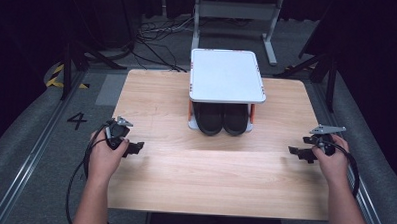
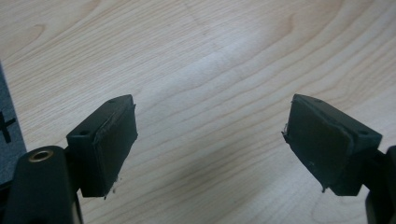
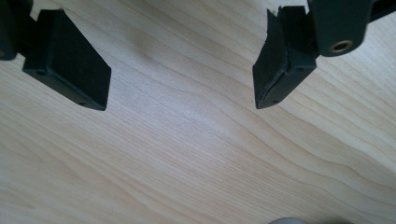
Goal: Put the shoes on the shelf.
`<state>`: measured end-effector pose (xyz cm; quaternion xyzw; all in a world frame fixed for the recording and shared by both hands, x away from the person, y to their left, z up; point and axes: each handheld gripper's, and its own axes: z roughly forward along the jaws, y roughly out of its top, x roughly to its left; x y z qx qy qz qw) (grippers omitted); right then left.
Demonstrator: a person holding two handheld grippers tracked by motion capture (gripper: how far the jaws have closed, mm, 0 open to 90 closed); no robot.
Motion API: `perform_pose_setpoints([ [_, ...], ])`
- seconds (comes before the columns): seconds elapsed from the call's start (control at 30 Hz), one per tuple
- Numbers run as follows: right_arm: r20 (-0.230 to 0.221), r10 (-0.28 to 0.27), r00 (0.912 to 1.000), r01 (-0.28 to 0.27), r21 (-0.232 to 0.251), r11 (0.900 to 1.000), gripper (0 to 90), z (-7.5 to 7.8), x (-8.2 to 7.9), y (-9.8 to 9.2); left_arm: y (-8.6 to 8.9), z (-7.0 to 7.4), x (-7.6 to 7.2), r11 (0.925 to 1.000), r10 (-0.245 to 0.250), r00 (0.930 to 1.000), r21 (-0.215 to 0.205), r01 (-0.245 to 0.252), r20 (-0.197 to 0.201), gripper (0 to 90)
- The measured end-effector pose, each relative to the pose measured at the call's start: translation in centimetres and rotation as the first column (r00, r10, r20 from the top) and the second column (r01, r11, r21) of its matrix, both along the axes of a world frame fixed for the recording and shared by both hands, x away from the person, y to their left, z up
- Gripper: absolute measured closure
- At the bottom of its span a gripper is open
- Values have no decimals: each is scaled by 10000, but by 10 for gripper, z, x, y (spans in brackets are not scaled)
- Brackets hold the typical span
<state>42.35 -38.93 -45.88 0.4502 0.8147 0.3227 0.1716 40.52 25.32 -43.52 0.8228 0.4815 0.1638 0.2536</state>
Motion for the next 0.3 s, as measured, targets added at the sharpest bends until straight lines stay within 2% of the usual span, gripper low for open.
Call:
perform_pose_setpoints([
  [0.2,-180,6,9998,-7,-99,10000,201,-17,5,2,5,-11,1,9996,257,9997,112,-257,-7,173],
  [0.23,-204,-69,9998,68,-61,10000,187,-19,6,2,6,-13,1,9995,305,9995,65,-305,104,173],
  [0.3,-121,-182,9998,182,-28,9998,182,-20,8,1,6,-16,0,9994,356,9994,-27,-356,-21,174],
])
